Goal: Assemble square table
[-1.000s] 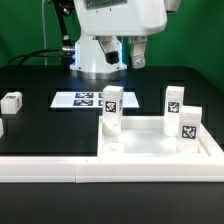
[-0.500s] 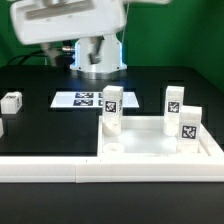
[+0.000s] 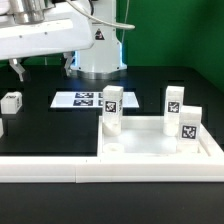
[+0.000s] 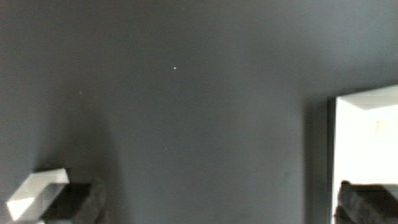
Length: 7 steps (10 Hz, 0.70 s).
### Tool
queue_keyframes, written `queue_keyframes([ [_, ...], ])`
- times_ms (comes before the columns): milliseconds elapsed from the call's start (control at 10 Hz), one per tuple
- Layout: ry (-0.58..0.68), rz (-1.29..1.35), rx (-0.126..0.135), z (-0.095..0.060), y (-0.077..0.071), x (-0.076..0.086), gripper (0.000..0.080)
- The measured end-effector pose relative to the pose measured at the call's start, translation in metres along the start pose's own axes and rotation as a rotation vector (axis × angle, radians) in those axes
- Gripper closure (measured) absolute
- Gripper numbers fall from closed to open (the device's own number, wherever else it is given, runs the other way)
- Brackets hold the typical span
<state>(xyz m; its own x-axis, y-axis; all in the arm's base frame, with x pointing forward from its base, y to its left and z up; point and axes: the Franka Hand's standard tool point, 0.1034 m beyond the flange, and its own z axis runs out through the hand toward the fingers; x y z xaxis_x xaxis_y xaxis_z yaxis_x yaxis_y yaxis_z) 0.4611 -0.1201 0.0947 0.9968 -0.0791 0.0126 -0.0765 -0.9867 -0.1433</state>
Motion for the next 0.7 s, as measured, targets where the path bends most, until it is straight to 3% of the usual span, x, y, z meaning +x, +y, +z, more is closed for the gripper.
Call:
queue_keyframes([
  [200, -0.005, -0.198, 0.0, 0.002, 0.005, -0.004, 0.0151],
  [300, -0.039, -0.216, -0.007, 0.012, 0.027, -0.027, 0.0151],
  [500, -0.097, -0.204, -0.085, 0.022, 0.085, -0.063, 0.0151],
  [600, -0.121, -0.173, -0.083, 0.031, 0.105, -0.075, 0.0151],
  [700, -0.131, -0.155, -0.076, 0.034, 0.109, -0.078, 0.0151],
])
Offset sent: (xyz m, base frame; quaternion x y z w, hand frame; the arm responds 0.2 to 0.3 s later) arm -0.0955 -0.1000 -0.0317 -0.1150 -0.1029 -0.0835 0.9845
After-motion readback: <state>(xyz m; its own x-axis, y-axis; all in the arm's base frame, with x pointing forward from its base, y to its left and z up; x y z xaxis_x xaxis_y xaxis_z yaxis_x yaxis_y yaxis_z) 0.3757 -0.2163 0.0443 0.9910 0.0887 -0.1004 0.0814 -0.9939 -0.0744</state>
